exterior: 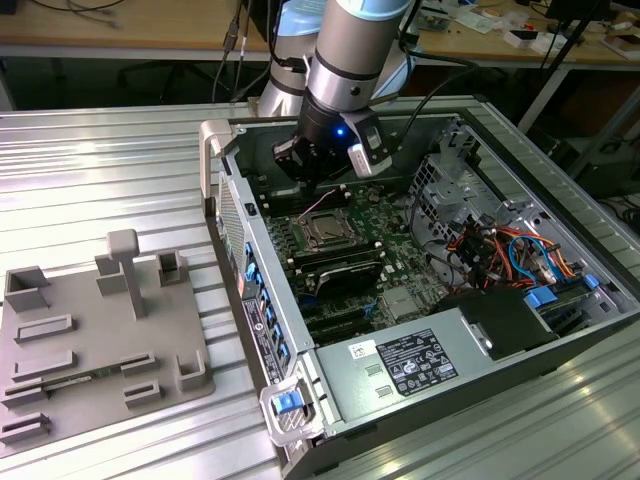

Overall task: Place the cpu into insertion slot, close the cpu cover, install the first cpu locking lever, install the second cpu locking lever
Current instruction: 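Install the first cpu locking lever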

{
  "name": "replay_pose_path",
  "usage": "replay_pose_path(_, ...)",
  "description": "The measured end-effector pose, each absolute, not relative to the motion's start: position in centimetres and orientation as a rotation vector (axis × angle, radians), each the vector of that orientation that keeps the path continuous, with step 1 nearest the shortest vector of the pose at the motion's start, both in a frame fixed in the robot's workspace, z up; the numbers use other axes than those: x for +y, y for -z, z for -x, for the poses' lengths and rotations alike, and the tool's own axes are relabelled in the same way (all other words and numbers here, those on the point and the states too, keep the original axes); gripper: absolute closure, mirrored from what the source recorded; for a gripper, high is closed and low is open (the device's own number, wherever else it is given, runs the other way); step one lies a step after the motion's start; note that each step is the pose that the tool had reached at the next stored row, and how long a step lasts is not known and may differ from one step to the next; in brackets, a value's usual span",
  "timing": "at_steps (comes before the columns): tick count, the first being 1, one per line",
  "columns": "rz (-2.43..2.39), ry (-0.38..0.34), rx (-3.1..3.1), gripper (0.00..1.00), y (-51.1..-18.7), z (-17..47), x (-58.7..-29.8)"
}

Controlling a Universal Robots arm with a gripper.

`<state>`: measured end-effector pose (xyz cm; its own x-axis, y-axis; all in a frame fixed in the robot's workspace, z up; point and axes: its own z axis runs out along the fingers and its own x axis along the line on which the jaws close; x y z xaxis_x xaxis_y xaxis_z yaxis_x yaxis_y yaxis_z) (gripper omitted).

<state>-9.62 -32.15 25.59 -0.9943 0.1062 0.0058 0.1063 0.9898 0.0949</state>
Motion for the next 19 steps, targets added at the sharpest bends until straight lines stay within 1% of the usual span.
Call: replay_pose_path(19,0.139,0.149,-3.133,0.89,-25.54,9.33,-32.15)
